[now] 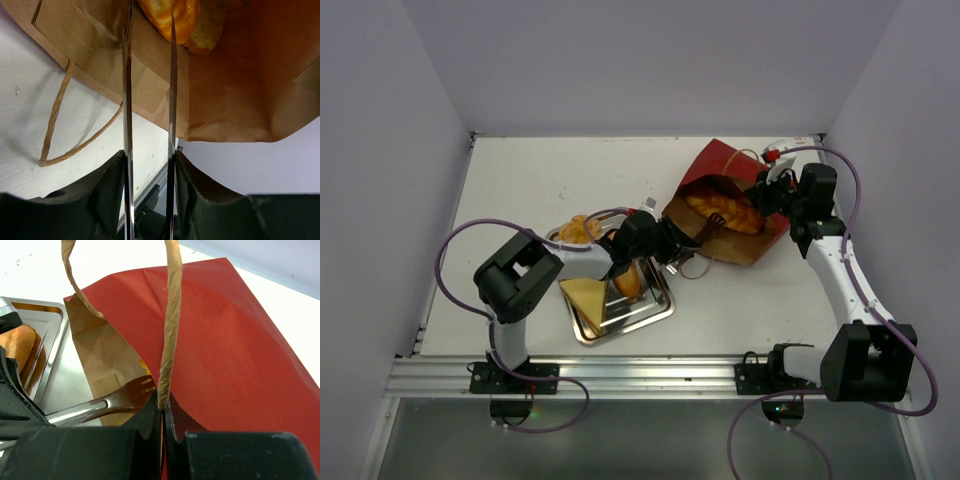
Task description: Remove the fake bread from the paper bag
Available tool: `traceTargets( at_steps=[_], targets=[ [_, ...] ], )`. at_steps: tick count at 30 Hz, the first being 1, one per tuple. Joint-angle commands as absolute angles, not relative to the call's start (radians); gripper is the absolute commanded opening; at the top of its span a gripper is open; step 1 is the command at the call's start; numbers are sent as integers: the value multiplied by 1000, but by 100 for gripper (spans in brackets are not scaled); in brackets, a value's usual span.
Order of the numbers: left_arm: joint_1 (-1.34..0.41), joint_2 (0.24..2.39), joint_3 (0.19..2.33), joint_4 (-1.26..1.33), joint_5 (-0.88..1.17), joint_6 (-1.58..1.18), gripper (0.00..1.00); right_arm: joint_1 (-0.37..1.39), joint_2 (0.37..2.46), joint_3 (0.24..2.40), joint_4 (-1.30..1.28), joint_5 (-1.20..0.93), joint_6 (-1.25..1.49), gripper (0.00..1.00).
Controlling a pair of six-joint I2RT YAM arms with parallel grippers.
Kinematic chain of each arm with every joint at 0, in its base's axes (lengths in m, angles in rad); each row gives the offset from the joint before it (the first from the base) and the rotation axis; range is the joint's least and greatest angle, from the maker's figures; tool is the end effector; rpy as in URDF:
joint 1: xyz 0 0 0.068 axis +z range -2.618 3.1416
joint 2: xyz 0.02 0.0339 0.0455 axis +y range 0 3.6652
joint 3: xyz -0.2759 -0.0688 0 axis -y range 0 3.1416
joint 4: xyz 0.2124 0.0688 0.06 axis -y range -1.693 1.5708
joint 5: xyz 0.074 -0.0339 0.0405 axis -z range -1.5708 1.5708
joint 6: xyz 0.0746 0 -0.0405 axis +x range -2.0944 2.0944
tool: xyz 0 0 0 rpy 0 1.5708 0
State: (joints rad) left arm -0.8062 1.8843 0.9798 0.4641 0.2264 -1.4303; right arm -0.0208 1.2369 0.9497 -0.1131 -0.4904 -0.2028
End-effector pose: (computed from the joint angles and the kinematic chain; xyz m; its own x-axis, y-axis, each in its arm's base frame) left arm 0.2760 -0.3120 0.1835 -0.8768 -0.4798 -0.0319 -0.1740 0.3786 -0.9091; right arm 0.2797 0.0293 0.3171 -0.2980 -0.1715 -0.9390 -0.4853 0.8743 -0.0057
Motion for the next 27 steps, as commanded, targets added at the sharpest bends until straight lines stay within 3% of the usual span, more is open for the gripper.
traceTargets(
  at_steps=[1, 27],
  targets=[
    [-802, 1898, 1025, 549, 196, -1457, 45, -25, 1233, 962, -106, -518, -199, 0],
    [-788, 1996, 1057, 666, 215, -1631, 43, -25, 1232, 960, -106, -522, -199, 0]
  ],
)
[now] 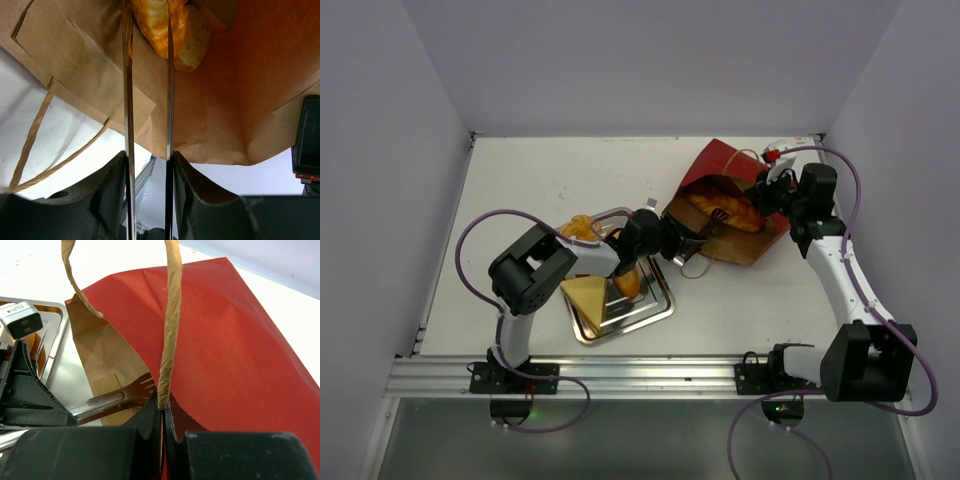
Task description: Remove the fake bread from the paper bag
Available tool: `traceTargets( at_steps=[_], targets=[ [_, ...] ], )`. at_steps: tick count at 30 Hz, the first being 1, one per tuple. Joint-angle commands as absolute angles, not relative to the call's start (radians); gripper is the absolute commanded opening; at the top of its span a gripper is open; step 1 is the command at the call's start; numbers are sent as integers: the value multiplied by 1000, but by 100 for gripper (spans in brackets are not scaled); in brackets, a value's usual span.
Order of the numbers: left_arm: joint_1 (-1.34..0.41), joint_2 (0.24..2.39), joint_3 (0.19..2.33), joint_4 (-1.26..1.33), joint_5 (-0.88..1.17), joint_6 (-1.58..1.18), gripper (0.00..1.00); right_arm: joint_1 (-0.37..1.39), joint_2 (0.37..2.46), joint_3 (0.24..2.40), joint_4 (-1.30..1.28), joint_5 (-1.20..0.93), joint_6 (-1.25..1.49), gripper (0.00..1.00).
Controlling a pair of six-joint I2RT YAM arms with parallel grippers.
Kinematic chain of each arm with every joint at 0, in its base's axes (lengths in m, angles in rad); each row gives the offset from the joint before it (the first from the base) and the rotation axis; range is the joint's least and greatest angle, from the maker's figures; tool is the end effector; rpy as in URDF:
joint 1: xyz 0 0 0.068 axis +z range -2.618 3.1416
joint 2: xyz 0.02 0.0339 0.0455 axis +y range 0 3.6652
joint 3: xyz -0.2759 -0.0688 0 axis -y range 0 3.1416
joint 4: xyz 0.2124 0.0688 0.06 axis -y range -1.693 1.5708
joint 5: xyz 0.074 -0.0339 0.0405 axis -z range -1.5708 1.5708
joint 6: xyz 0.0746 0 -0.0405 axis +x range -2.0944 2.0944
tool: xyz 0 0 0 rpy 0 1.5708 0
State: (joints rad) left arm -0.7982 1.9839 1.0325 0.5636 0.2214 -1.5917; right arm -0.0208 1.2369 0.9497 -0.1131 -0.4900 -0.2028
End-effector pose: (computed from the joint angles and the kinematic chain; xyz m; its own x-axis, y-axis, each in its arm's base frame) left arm 0.2946 -0.3257 0.1726 -0.8348 -0.5409 0.1024 -0.2815 0.2595 -0.9238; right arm 0.2797 0.0293 0.3171 -0.2980 -0.1716 -0.9390 -0.4849 0.8745 -0.0058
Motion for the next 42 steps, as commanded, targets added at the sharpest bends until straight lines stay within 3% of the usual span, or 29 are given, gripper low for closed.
traceTargets(
  at_steps=[1, 7, 13, 17, 27, 42],
  targets=[
    [-788, 1999, 1055, 667, 218, -1638, 42, -25, 1233, 960, -104, -522, -199, 0],
    [-787, 1997, 1043, 701, 219, -1661, 36, -25, 1233, 960, -106, -523, -199, 0],
    [-784, 1997, 1037, 726, 225, -1667, 17, -25, 1230, 960, -106, -523, -199, 0],
    [-784, 1983, 1029, 732, 229, -1657, 0, -25, 1232, 960, -107, -525, -198, 0],
    [-798, 1855, 1054, 560, 233, -1480, 0, -25, 1229, 960, -107, -520, -201, 0],
    [-850, 1643, 888, 505, 213, -1439, 0, -25, 1224, 957, -104, -511, -201, 0]
  ],
)
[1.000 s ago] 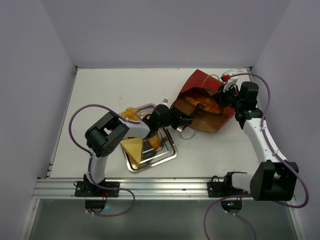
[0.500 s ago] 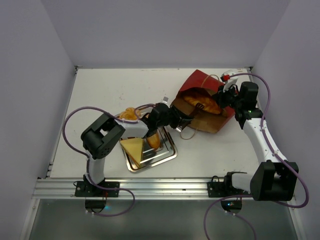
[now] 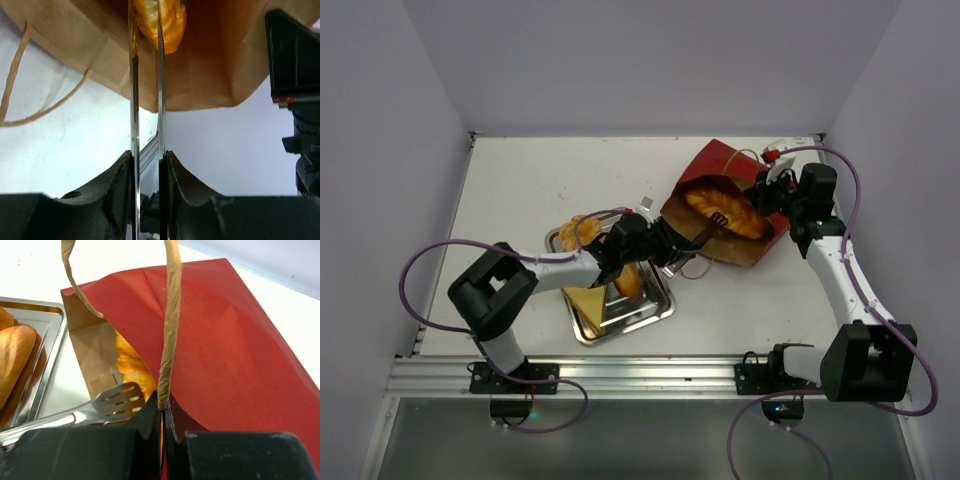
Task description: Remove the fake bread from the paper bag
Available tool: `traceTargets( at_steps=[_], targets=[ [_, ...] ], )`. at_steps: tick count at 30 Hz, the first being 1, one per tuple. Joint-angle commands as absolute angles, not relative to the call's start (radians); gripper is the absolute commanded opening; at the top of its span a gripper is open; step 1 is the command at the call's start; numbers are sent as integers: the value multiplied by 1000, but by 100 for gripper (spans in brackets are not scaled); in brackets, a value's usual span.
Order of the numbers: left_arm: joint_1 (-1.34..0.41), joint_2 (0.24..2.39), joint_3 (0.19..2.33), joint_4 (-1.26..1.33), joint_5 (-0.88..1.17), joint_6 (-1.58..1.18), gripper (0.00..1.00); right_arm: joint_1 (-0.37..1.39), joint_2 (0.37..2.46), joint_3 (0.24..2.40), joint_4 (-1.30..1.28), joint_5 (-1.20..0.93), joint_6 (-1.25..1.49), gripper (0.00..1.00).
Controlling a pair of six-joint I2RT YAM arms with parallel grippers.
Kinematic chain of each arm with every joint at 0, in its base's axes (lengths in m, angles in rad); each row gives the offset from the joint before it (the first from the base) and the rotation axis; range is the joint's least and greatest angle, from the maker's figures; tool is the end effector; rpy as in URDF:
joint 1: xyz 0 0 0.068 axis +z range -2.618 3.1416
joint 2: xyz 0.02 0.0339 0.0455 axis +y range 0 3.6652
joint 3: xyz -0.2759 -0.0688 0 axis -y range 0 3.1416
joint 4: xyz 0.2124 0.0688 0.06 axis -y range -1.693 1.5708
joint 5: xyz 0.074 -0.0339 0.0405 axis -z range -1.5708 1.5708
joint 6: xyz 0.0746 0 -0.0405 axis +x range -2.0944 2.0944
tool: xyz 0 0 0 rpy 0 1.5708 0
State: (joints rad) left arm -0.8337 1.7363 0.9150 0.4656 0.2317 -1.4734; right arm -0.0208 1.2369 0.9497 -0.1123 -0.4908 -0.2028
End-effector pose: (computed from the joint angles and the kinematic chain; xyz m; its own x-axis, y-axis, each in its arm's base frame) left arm 0.2505 -0.3014 0.2200 -0.8840 -0.4674 -0.0116 -0.1488 0.3047 -0.9407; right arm 0.2797 0.0293 0.3172 -0.2972 -0.1715 -0.9393 -0.4856 0.8742 -0.0060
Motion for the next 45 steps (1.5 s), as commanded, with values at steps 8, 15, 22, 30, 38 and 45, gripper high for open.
traceTargets(
  at_steps=[8, 15, 22, 30, 38, 45],
  targets=[
    [-884, 1528, 802, 439, 170, -1404, 0, -25, 1224, 954, -100, -509, -201, 0],
    [-920, 1421, 779, 339, 117, -1336, 0, -25, 1224, 954, -100, -506, -202, 0],
    [-931, 1315, 724, 270, 86, -1315, 0, -25, 1223, 954, -100, -508, -199, 0],
    [-934, 1210, 713, 160, 110, -1253, 0, -25, 1223, 954, -100, -506, -198, 0],
    [-934, 1122, 749, 12, 143, -1178, 0, -25, 1221, 954, -100, -505, -196, 0],
    [-934, 1034, 765, -152, 190, -1129, 0, -25, 1221, 954, -100, -505, -196, 0]
  ],
)
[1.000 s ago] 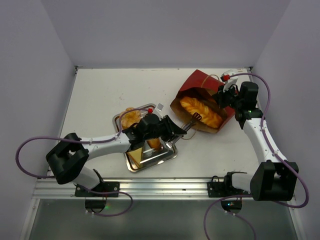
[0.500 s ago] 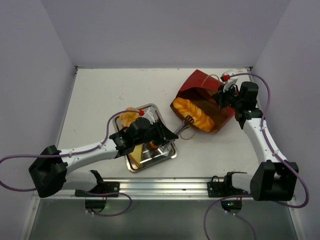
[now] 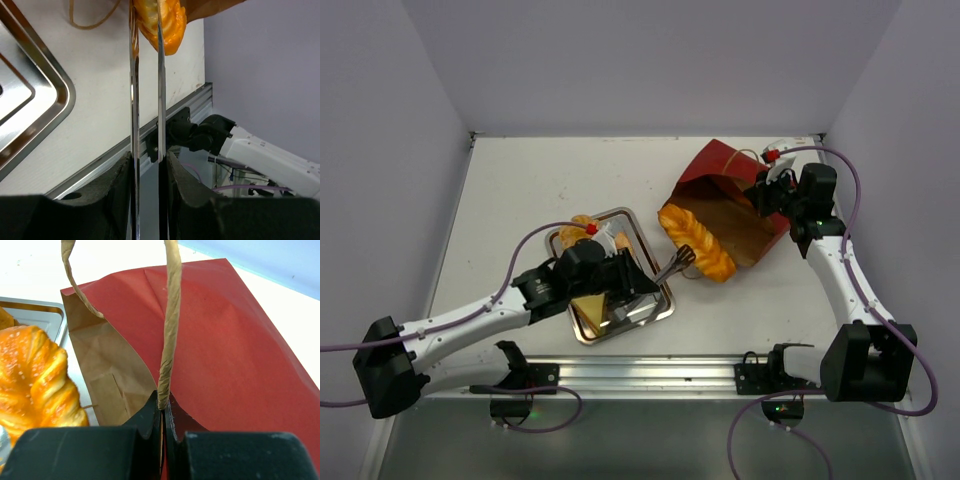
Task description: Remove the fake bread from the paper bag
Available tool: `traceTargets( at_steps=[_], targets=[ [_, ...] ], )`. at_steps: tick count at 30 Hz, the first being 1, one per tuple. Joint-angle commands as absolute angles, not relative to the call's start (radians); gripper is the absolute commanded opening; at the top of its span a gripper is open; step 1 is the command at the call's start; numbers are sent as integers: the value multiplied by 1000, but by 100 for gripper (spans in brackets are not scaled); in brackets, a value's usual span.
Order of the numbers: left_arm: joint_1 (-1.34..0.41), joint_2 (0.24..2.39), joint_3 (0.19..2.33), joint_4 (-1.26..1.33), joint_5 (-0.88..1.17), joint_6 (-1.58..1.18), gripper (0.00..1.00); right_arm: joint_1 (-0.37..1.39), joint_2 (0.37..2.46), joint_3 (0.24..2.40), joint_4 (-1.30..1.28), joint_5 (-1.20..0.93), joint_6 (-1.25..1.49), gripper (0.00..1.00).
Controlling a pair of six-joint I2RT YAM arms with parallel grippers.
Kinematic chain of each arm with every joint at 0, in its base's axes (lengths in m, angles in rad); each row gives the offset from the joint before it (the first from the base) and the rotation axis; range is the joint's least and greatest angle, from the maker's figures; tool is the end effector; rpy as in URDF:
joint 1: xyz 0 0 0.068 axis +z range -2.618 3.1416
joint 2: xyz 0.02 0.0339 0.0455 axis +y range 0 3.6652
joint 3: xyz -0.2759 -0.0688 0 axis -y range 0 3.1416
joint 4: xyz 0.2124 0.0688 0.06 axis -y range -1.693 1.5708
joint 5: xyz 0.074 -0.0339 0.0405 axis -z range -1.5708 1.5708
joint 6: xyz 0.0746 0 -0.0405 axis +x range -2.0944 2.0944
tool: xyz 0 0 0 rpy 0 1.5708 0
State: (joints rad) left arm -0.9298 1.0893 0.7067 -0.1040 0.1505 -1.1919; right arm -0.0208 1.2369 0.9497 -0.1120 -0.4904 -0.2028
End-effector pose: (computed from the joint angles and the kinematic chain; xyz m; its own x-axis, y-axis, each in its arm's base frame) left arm 0.1359 -0.2009 0.2653 -0.9133 -0.3120 -0.2618 0.0626 0.5276 -0.8472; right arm 0.2798 0.0293 0.3172 -0.2969 -0.1715 -0.9394 -0.4853 0.8743 -0.0063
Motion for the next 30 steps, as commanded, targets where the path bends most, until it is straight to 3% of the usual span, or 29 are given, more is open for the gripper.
traceTargets(
  at_steps=[1, 9, 30],
  targets=[
    [-934, 1025, 770, -205, 198, -1120, 0, -25, 1221, 954, -101, -506, -196, 0],
    [-934, 940, 902, -549, 164, -988, 0, -25, 1221, 954, -100, -505, -196, 0],
    [-930, 937, 1213, -1084, 41, -785, 0, -25, 1227, 954, -97, -508, -198, 0]
  ],
)
